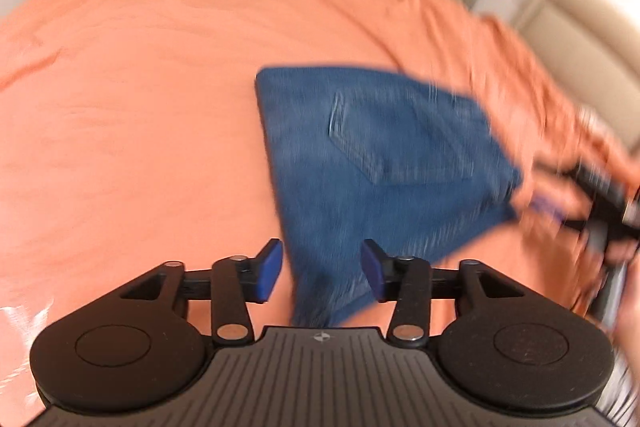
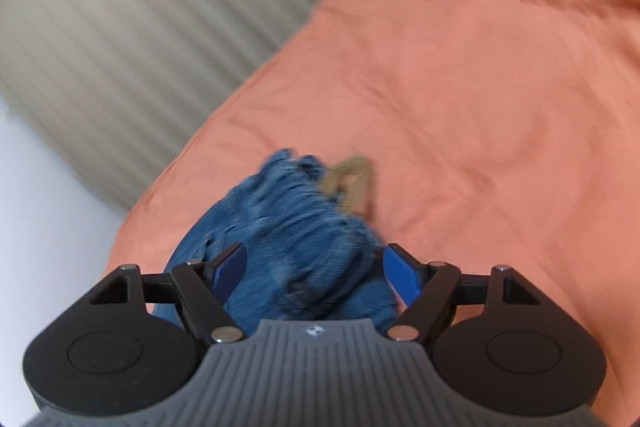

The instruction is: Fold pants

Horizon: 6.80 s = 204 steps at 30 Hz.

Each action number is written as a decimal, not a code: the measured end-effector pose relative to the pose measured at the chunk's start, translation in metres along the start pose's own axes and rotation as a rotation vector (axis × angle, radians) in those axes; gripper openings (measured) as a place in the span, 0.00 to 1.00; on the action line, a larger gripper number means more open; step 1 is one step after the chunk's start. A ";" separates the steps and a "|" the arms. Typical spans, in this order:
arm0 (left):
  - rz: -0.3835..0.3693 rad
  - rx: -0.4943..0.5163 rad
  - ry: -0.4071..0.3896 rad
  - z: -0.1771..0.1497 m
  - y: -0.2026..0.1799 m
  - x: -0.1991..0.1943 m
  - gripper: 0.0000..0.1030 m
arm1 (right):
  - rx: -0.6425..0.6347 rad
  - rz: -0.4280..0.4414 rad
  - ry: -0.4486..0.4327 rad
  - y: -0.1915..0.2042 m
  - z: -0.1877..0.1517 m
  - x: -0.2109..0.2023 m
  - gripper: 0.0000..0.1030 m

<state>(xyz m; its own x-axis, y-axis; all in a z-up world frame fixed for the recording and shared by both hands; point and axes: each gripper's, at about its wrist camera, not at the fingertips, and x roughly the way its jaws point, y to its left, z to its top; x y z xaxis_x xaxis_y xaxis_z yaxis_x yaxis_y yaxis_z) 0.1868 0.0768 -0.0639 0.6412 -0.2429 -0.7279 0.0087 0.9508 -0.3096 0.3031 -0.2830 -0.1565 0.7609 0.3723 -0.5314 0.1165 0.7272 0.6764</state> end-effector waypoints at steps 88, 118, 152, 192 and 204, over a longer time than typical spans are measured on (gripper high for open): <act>-0.005 -0.401 0.014 -0.005 0.250 -0.035 0.33 | -0.073 0.145 0.333 0.171 -0.152 0.130 0.22; 0.338 0.000 -0.271 -0.026 0.039 -0.152 0.35 | -0.710 0.094 0.081 0.300 -0.171 -0.055 0.57; 0.491 -0.018 -0.170 -0.110 -0.013 -0.142 0.88 | -0.869 0.064 0.042 0.289 -0.270 -0.155 0.78; 0.564 0.017 -0.168 -0.107 -0.021 -0.141 0.88 | -0.860 0.067 0.027 0.283 -0.269 -0.159 0.78; 0.572 0.040 -0.203 -0.102 -0.022 -0.147 0.88 | -0.858 0.080 0.007 0.285 -0.266 -0.164 0.78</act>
<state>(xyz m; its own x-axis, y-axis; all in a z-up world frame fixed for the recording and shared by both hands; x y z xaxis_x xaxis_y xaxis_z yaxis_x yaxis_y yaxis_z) 0.0136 0.0724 -0.0126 0.6859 0.3466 -0.6398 -0.3539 0.9272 0.1230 0.0418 0.0169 -0.0121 0.7421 0.4421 -0.5038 -0.4619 0.8820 0.0936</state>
